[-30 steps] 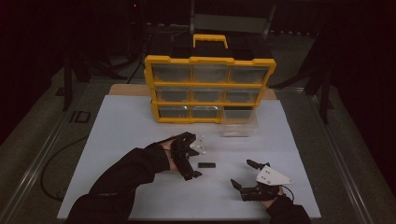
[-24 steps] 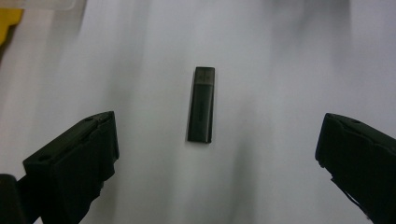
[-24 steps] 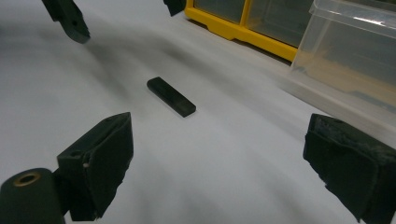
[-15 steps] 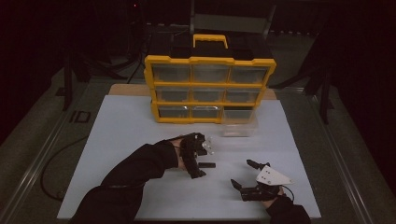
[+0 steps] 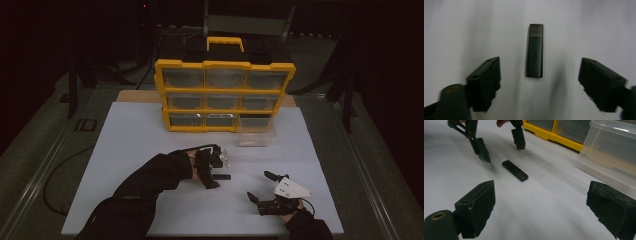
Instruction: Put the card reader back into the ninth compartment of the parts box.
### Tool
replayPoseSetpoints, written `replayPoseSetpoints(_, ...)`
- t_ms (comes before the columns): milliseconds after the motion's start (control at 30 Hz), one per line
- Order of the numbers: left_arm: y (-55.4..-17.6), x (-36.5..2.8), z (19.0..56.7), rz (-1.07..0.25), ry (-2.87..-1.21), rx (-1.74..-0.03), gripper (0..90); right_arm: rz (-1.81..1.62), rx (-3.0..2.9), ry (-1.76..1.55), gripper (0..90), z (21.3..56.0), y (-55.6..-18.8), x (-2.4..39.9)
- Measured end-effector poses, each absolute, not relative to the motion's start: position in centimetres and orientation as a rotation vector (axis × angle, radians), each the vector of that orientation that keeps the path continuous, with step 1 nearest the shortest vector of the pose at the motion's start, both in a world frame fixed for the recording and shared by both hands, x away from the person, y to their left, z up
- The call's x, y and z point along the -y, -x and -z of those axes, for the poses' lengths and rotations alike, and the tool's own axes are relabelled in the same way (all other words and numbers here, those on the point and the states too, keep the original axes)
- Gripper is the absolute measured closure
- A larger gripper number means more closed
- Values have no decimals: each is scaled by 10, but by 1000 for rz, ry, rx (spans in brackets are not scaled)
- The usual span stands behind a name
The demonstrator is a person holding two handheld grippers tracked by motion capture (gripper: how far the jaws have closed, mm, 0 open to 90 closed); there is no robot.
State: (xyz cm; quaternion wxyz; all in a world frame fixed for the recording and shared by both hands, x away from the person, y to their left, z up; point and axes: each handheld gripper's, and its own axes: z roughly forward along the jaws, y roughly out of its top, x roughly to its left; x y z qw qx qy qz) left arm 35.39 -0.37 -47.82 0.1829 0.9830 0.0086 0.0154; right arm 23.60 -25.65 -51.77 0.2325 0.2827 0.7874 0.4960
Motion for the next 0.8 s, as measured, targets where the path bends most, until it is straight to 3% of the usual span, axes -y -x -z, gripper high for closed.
replayPoseSetpoints(100,-355,6,480,-37,-2786,-23,360,-1364,-2162,-775,86,518,-237,257)
replayPoseSetpoints(333,-357,9,483,-59,-2826,-31,399,-1368,-2158,-781,86,518,-236,257)
replayPoseSetpoints(500,-358,12,484,-29,-2835,-16,518,-1365,-2160,-774,86,518,-237,257)
replayPoseSetpoints(800,-359,17,488,-29,-2869,-11,646,-1370,-2160,-775,86,517,-236,257)
